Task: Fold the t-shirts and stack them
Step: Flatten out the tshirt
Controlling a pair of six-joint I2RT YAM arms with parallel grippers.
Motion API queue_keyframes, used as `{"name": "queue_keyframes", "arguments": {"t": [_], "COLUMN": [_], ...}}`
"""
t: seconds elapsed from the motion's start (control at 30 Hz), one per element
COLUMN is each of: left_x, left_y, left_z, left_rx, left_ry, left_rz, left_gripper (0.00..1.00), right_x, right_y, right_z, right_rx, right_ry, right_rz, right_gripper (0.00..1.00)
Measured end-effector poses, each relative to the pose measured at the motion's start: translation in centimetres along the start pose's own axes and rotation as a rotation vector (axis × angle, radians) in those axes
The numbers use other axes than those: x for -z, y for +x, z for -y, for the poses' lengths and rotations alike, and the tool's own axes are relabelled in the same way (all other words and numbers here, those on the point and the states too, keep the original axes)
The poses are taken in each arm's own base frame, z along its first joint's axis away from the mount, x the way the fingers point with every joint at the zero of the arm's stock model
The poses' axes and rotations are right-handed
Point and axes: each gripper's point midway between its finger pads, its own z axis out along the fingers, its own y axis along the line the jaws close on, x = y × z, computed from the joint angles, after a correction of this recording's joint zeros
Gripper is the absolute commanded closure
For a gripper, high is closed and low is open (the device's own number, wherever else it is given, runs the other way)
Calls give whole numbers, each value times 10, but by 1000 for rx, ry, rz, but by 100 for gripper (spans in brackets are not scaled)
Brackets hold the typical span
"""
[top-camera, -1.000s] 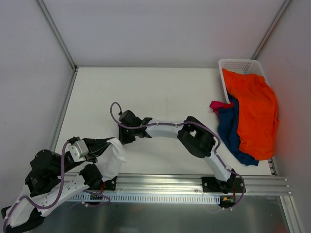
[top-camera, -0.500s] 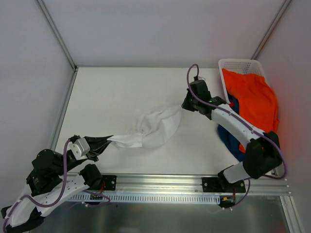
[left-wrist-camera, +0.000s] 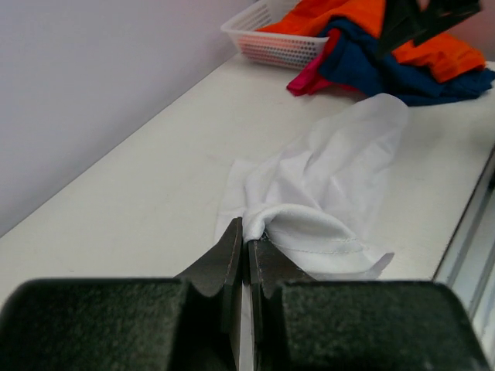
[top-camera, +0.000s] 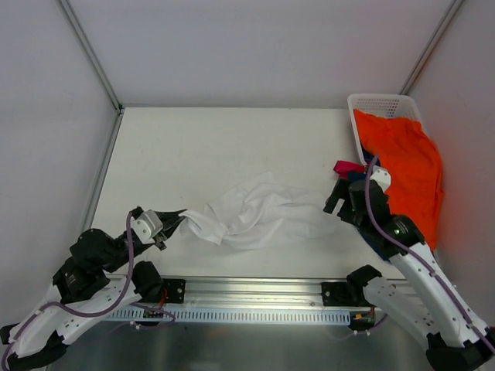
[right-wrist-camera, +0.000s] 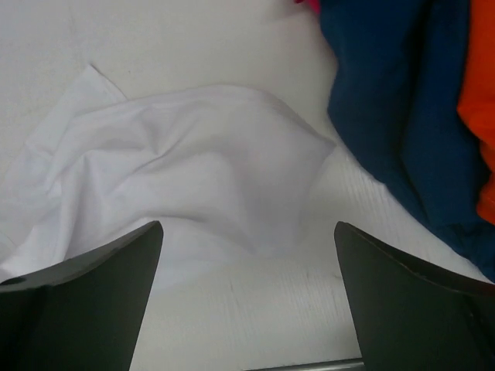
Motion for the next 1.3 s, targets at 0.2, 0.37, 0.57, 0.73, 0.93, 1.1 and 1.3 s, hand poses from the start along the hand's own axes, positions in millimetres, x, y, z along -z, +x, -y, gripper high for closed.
{"name": "queue_keyframes", "arguments": {"t": [0.2,0.37,0.57,0.73,0.93,1.1,1.3], "left_x": [-5,2,29,19,-56,-60,-49], "left_y": [15,-2,-90,-99,7,60,45], "left_z": [-22,-27,-22,-16,-20,-18,-33], "left_rx": [-15,16,78,82,69,58,74], "left_ry": [-125,-147,-69,-31,-103,-116,-189], "left_rz": [-74,-33,205,221,-197,-374,-303], "left_gripper": [1,1,1,1,1,1,1], "right_x": [32,52,56,29,-61,-115,-146], "right_y": [5,-9,-17,-18,5,16,19], "right_z": [34,37,30,-11,-85,-124,-154], "right_rx": [-40,-55,-63,-7,141,161,149], "right_ry": [43,35,4,-87,-154,-220,-286], "right_rz": [45,84,98,21,-269,-388,-415], "right_gripper": [0,0,1,0,2,5,5]}}
